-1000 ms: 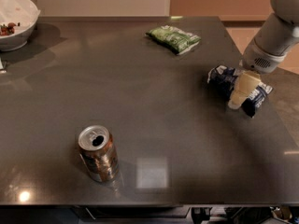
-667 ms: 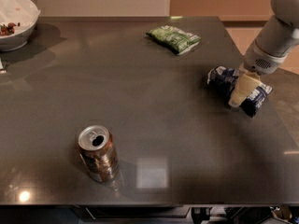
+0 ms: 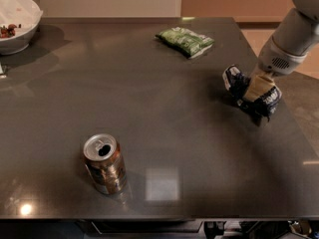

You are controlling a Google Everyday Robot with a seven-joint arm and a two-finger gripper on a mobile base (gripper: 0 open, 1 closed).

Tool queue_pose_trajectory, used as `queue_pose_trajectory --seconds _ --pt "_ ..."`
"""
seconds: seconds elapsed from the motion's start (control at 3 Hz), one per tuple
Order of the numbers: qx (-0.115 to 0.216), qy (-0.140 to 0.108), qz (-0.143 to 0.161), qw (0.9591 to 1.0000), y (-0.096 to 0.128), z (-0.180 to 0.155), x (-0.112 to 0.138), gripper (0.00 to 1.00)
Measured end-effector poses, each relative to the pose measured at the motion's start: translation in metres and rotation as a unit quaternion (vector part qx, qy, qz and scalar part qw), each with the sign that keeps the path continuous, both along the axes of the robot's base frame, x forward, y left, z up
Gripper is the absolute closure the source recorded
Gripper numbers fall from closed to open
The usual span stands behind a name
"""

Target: Move blue chip bag near orange can

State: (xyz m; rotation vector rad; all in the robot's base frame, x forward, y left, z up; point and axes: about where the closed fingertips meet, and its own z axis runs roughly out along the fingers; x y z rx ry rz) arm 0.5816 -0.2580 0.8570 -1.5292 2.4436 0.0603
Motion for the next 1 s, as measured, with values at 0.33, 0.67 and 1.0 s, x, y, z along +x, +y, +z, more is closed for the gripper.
queue_pose_trajectory --seconds 0.33,0.67,1.0 --pt "0.023 -0.003 0.040 0.9989 0.038 0.024 -0.022 0.88" --pt "0.050 -0.002 0.093 0.9944 0.081 0.042 -0.049 1.00" --pt "0.075 0.001 0.155 0.9851 0.124 0.055 -0.082 1.00"
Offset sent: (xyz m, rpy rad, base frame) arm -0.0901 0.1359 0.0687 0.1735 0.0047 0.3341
